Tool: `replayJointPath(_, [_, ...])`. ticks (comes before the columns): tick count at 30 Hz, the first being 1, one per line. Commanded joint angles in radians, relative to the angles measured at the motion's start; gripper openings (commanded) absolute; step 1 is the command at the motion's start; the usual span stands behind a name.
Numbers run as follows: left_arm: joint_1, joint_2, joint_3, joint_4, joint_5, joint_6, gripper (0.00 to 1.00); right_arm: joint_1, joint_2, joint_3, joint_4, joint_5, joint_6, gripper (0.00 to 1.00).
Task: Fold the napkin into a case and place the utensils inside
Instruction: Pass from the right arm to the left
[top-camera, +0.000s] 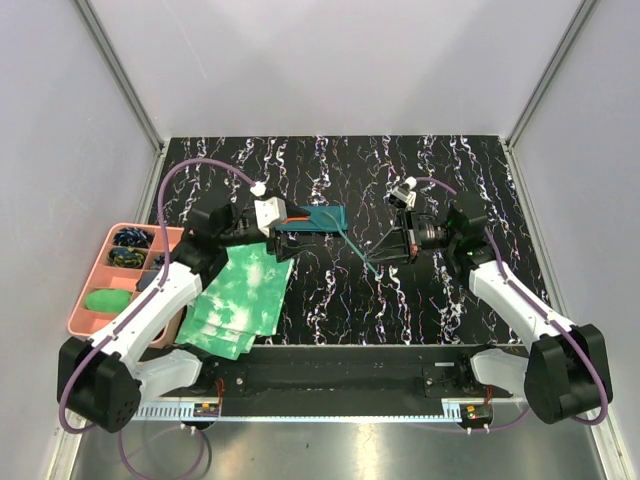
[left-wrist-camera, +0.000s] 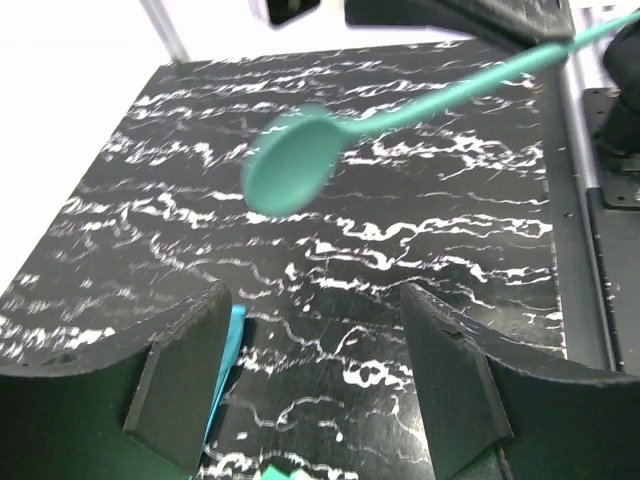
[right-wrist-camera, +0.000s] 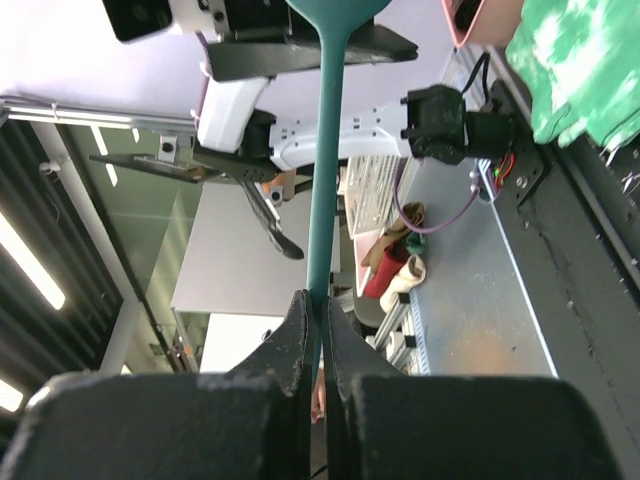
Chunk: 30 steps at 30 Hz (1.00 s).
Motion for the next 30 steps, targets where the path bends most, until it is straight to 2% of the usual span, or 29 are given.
replayJointPath(1, [0.005, 0.040, 0.067, 0.150, 0.146, -0.057, 0.72, 0.033, -0.030, 0.002, -0.031, -0.029, -0.024, 0.00])
replayJointPath(5, [0.005, 0.082, 0.096, 0.167, 0.227, -0.094, 0.66, 0.047, -0.022, 0.003, -0.031, -0.035, -0.028, 0.00])
replayJointPath(10, [0.005, 0.099, 0.105, 0.172, 0.264, -0.107, 0.63, 0.053, -0.010, 0.015, -0.034, -0.041, -0.033, 0.00])
replayJointPath(16, [0.005, 0.119, 0.120, 0.155, 0.269, -0.098, 0.48, 0.067, -0.002, 0.022, -0.040, -0.046, -0.044, 0.00])
replayJointPath(19, [0.005, 0.135, 0.140, 0.133, 0.278, -0.097, 0.37, 0.073, -0.002, 0.017, -0.042, -0.043, -0.045, 0.00])
replayJointPath(20, [0.005, 0.142, 0.151, 0.127, 0.281, -0.110, 0.26, 0.073, -0.004, 0.017, -0.043, -0.041, -0.047, 0.00])
replayJointPath(24, [0.014, 0.145, 0.192, 0.038, 0.238, -0.116, 0.00, 0.075, -0.007, 0.020, -0.054, -0.023, -0.061, 0.00])
replayJointPath(26, [0.036, 0.137, 0.208, -0.004, 0.198, -0.184, 0.00, 0.072, -0.004, 0.066, -0.204, -0.006, -0.149, 0.13])
replayJointPath(27, [0.047, 0.136, 0.215, -0.040, 0.148, -0.205, 0.00, 0.070, -0.002, 0.087, -0.262, 0.017, -0.253, 0.20])
replayJointPath(28, [0.072, 0.137, 0.237, -0.075, 0.128, -0.260, 0.00, 0.063, 0.004, 0.139, -0.395, 0.038, -0.315, 0.26])
replayJointPath(29, [0.086, 0.145, 0.252, -0.171, 0.109, -0.284, 0.00, 0.040, 0.009, 0.167, -0.460, 0.065, -0.376, 0.35])
replayJointPath(30, [0.100, 0.151, 0.266, -0.223, 0.068, -0.305, 0.00, 0.023, 0.016, 0.195, -0.546, 0.132, -0.495, 0.39])
